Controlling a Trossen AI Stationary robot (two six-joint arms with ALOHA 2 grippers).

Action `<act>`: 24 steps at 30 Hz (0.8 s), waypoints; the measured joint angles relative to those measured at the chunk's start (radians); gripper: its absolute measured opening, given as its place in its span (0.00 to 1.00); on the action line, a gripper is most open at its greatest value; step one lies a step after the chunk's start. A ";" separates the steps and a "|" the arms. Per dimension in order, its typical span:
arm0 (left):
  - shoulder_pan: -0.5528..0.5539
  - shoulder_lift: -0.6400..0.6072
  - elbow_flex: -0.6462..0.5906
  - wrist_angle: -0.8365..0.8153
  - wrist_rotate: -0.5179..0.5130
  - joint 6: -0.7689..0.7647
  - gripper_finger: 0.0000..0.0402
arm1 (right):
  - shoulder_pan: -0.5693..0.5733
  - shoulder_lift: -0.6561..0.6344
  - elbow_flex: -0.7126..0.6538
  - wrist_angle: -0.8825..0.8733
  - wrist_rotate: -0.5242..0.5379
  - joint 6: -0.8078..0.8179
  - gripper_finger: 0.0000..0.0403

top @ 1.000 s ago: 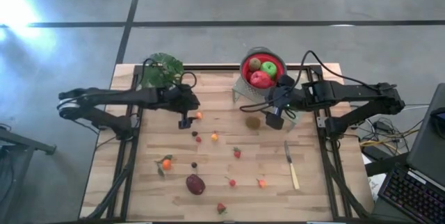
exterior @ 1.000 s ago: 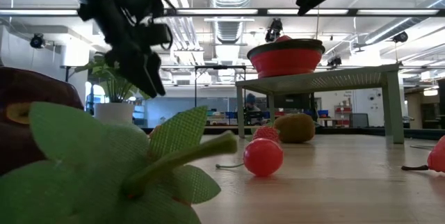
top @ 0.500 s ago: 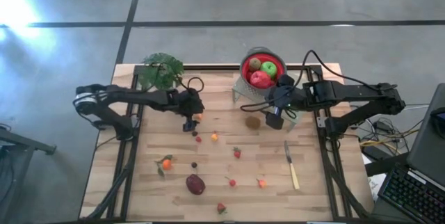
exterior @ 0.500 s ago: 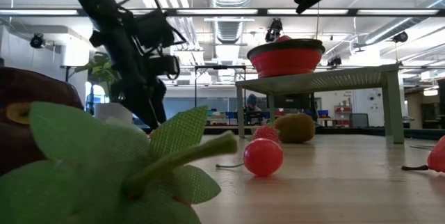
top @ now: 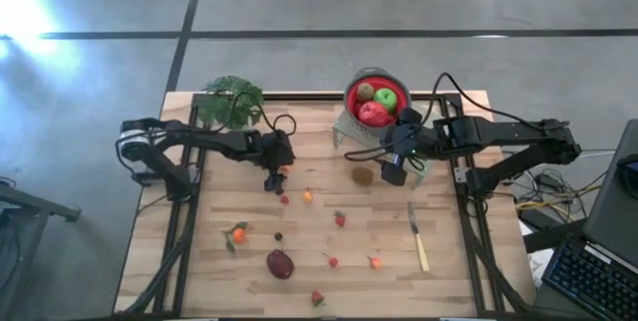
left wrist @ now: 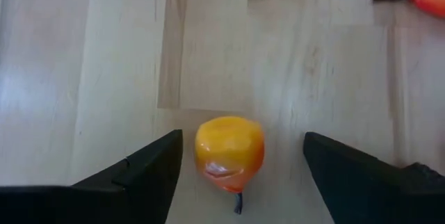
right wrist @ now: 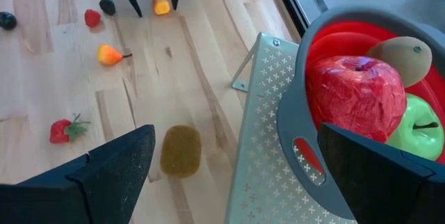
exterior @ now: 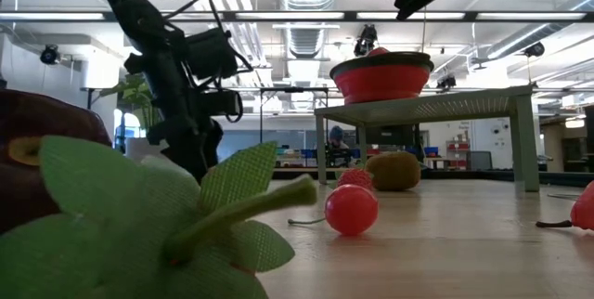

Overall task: Pick & Place Fruit
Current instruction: Put the yellow pear into the red strainer bowl

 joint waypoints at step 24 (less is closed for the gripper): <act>0.001 -0.042 0.005 -0.008 -0.031 -0.089 0.28 | 0.000 -0.008 -0.002 -0.021 0.000 -0.002 0.98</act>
